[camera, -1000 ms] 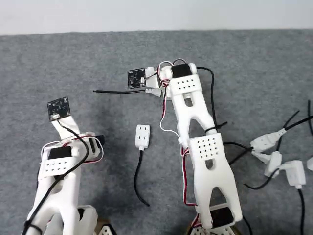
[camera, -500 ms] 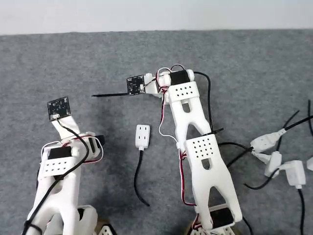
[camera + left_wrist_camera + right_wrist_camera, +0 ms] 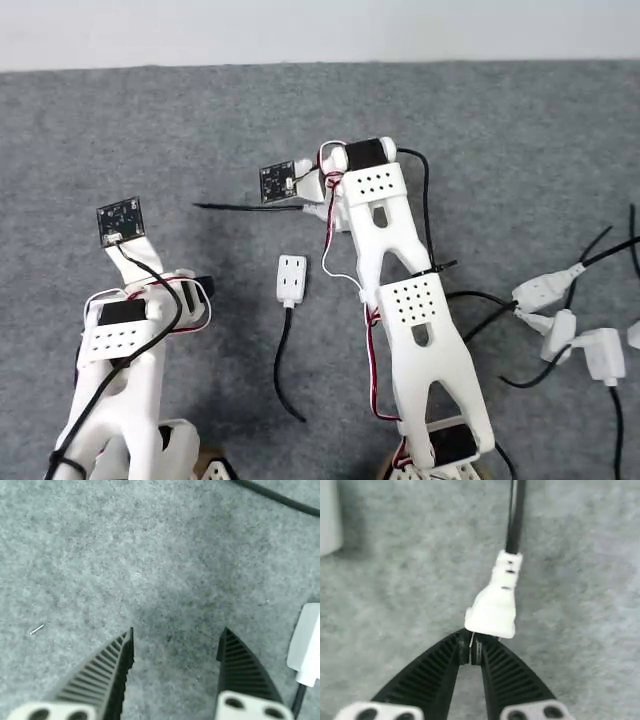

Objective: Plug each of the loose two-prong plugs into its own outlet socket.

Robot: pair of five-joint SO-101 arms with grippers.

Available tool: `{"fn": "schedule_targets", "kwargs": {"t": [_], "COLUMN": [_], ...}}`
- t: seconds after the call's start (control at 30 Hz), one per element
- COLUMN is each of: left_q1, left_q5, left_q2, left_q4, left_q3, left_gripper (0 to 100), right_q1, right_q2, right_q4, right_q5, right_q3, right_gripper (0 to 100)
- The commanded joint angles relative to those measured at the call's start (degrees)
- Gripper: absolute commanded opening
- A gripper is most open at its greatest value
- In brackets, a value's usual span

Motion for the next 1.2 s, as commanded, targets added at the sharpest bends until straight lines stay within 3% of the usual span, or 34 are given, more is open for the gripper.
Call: {"fn": "schedule_targets", "kwargs": {"t": [0.0,0.2,0.67,1.0,1.17], "left_q1": [-0.18,-0.18,-0.18,-0.09,0.00], "left_q5": [-0.53,-0.53,-0.53,-0.53,-0.62], "left_q2": [-1.49,-1.49,-1.49,-1.49,-1.49], "left_q4": [-1.41,-1.41,-1.41,-1.41,-1.41], "left_q3": [-0.40,-0.40,-0.40,-0.40,-0.40], "left_gripper": [26,26,26,26,26], "right_q1": [-0.40,1.10,2.68,3.56,4.70], "right_q2": [-2.15,-5.23,-20.09,-50.77,-64.48], "right_q4": [3.65,3.91,4.00,2.15,-12.79], "right_q5": [-2.99,-8.35,-37.80,-40.62,-44.31], "right_q3": [0.18,0.35,4.92,54.68,81.32], "right_gripper": [0.9,0.9,0.8,0.8,0.8]}}
